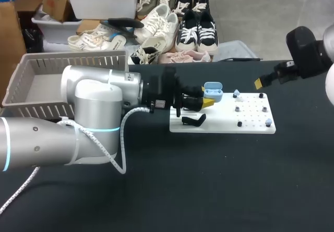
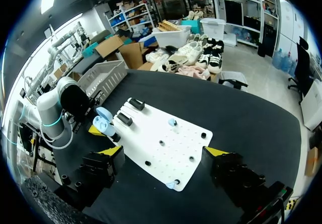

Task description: Pick up each earbud case from the left stands, insert the matching earbuds, close the lid, and place the case in the box.

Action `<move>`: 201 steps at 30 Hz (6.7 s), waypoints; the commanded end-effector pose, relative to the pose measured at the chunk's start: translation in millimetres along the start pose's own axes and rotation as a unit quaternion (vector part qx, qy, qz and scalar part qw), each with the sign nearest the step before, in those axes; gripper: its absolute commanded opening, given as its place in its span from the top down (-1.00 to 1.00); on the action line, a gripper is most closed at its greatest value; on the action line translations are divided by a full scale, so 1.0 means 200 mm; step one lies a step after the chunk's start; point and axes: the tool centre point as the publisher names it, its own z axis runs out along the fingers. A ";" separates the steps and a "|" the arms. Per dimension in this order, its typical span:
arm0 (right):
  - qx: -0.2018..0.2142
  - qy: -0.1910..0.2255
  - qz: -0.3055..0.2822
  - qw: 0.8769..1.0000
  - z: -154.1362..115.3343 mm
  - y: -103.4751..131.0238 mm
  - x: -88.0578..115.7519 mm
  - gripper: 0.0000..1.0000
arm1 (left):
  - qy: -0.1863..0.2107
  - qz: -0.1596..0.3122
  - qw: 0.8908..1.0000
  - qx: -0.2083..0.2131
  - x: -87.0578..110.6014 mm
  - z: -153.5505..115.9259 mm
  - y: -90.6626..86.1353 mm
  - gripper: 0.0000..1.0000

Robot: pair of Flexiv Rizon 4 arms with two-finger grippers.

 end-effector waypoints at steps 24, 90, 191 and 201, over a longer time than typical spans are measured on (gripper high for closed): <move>0.012 -0.002 -0.001 1.000 -0.03 0.05 0.02 -1.00 | 0.015 0.001 1.000 -0.024 0.02 -0.05 -0.03 1.00; 0.298 0.107 -0.019 0.948 0.12 -0.03 0.55 -1.00 | 0.015 0.001 1.000 -0.024 0.02 -0.05 -0.03 1.00; 0.318 0.109 0.074 0.939 0.30 -0.07 0.52 0.19 | 0.015 0.001 1.000 -0.024 0.02 -0.05 -0.03 1.00; 0.319 0.110 0.072 0.939 0.31 -0.08 0.51 0.24 | 0.015 0.001 1.000 -0.024 0.02 -0.05 -0.03 1.00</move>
